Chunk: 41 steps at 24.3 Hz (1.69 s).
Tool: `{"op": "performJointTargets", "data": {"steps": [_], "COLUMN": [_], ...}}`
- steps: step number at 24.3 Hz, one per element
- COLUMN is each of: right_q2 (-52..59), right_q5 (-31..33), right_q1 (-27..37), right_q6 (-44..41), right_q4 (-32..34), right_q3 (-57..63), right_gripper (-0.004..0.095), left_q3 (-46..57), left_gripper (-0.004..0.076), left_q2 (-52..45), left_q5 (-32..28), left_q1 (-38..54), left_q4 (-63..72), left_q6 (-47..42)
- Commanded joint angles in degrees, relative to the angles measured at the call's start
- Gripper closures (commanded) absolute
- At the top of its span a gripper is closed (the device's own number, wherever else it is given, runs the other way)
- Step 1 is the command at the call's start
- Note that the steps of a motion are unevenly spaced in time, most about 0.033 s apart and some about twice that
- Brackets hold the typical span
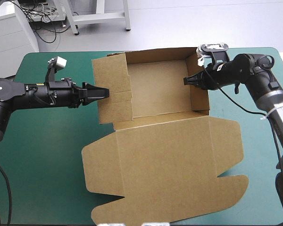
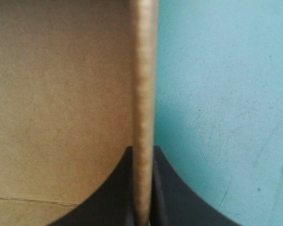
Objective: Fold the box
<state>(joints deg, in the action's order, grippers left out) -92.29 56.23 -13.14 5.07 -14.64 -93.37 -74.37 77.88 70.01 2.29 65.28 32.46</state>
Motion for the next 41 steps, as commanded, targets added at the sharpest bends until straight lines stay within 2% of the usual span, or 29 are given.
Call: {"op": "performJointTargets", "data": {"steps": [1,10,19,22,25,29,33,36,38,41], "right_q2": [2.65,2.74,2.74,2.74,2.74,2.74,2.74,2.74,2.74,2.74], "right_q5": [-2.28,-4.41,-4.96,-4.42,-3.19,-1.76,-1.52,-1.38,-1.49,-1.49], "right_q1": [-2.30,-6.20,-9.17,-9.25,-9.25,-9.25,-9.82,-12.50,-13.76,-14.32], "right_q6": [-2.58,-6.50,-12.00,-12.29,-12.64,-13.19,-13.19,-14.03,-15.71,-16.18], "right_q4": [1.15,5.50,12.57,12.97,13.48,14.64,15.52,19.72,22.08,22.89], "right_q3": [-1.85,-1.85,-3.16,-4.72,-6.93,-7.59,-7.59,-7.59,-7.59,-7.59], "right_gripper": [0.0923,0.0908,0.0908,0.0908,0.0908,0.0908,0.0908,0.0908,0.0908,0.0908], "left_q3": [-1.73,-1.73,-1.73,-1.73,-1.73,-1.73,-1.73,-1.73,-1.73,-1.73], "left_gripper": [0.0218,0.0218,0.0218,0.0218,0.0218,0.0218,0.0223,0.0260,0.0313,0.0447], "left_q2": [-2.05,-2.16,-2.16,-2.16,-2.16,-2.16,-2.16,-2.06,-2.06,-2.06], "left_q5": [1.93,-1.62,-16.03,-21.01,-27.01,-30.49,-33.50,-35.02,-35.93,-35.44], "left_q1": [-0.31,-1.67,-12.03,-16.04,-23.12,-27.03,-27.18,-27.18,-27.18,-27.18], "left_q4": [-0.16,-6.15,-16.78,-23.01,-37.31,-50.90,-52.41,-53.21,-53.21,-52.99], "left_q6": [-3.08,-7.27,-16.86,-21.60,-33.15,-45.35,-46.40,-46.27,-46.01,-45.76]}}
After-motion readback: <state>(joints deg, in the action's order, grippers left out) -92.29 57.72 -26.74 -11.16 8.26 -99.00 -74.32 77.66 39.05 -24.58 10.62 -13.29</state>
